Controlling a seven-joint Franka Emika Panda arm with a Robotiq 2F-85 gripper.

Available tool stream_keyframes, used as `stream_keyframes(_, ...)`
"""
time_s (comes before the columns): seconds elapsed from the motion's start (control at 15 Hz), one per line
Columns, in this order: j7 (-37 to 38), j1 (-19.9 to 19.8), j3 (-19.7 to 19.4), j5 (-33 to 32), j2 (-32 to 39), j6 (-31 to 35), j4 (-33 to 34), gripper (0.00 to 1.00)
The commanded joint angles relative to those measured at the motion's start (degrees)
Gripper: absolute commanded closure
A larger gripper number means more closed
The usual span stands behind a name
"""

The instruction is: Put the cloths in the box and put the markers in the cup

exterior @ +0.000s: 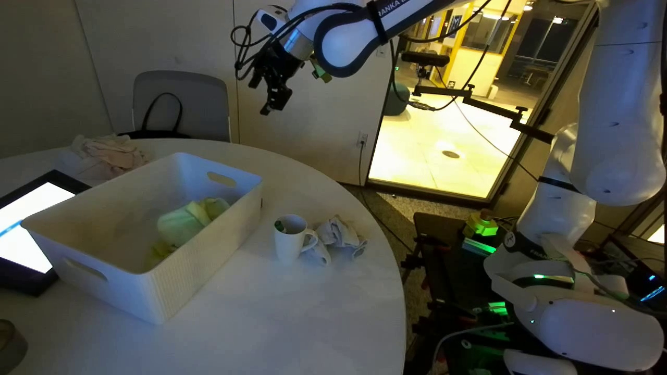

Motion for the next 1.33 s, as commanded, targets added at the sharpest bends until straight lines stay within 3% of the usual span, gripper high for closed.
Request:
stream_keyframes(0.0, 6.0, 3.3, -5.5, -3.8, 4.1, -4.9, 4.5, 0.0)
stream_keyframes(0.27, 10.0, 4.5, -7.1, -5.8, 9.5, -11.1, 7.5, 0.0)
stream_keyframes(0.73, 8.2, 2.4, -3.8, -0.3, 19.3, -21.7, 15.2, 0.0)
stream_keyframes(1.27, 6.0, -0.2, -1.5, 5.0, 27.9, -28.6, 25.8, 0.0)
